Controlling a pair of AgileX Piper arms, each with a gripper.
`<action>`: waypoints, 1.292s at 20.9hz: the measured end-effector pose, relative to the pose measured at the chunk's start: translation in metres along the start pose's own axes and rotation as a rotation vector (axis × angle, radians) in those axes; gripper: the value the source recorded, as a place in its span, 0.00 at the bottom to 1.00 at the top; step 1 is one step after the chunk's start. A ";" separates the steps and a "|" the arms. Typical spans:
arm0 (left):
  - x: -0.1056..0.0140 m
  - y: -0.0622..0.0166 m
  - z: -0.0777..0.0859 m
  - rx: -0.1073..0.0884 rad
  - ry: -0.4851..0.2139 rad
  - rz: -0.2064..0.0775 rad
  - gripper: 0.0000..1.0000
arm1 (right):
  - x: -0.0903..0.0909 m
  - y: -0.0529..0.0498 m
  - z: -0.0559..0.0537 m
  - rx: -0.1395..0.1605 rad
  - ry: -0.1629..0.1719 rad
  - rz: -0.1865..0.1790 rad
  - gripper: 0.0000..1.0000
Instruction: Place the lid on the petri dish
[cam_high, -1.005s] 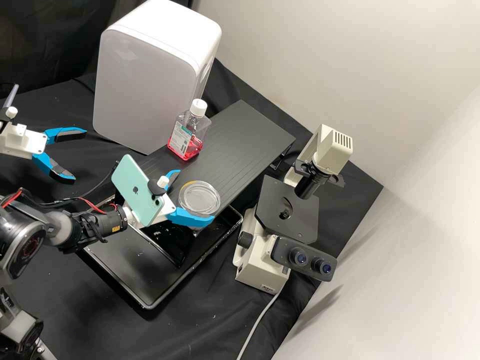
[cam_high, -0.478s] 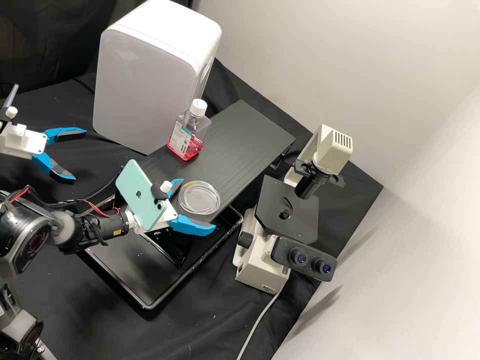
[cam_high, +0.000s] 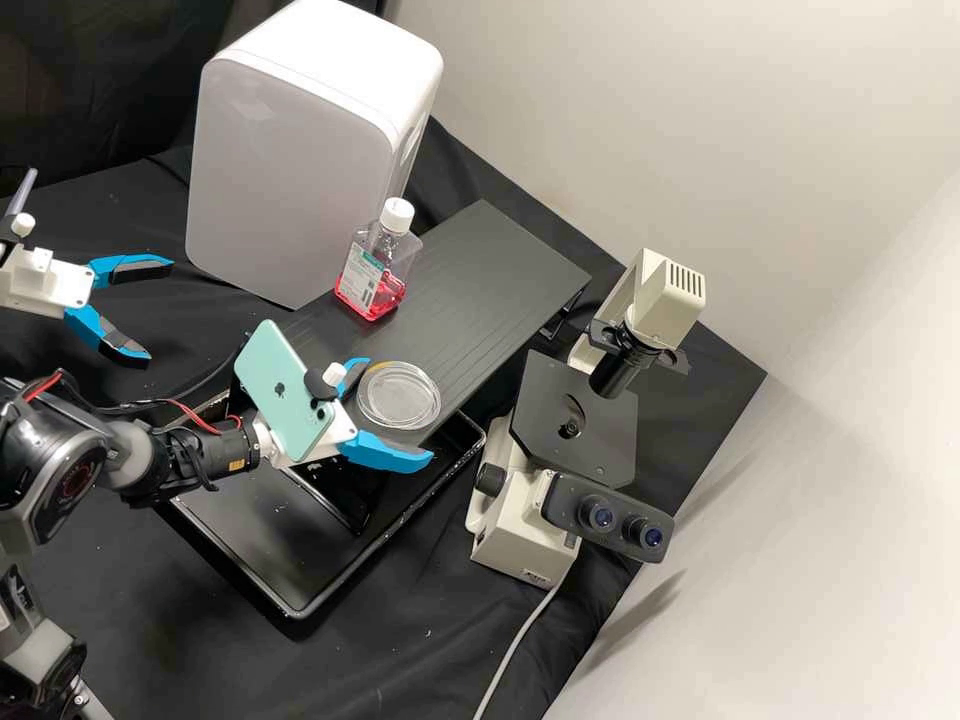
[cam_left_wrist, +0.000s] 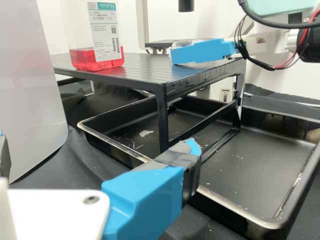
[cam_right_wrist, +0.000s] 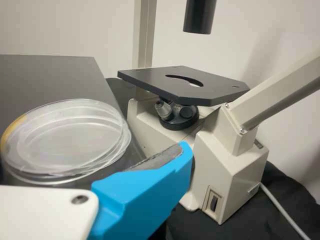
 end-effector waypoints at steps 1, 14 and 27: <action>0.000 0.0000 0.000 0.000 0.000 0.000 1.00 | 0.001 0.000 0.000 0.000 0.000 0.000 1.00; 0.000 0.0000 0.000 0.000 0.000 0.000 1.00 | 0.010 -0.005 -0.001 -0.013 -0.001 -0.004 0.00; 0.000 0.0000 0.000 0.000 0.000 0.000 1.00 | 0.014 -0.004 -0.002 0.053 0.051 -0.019 0.00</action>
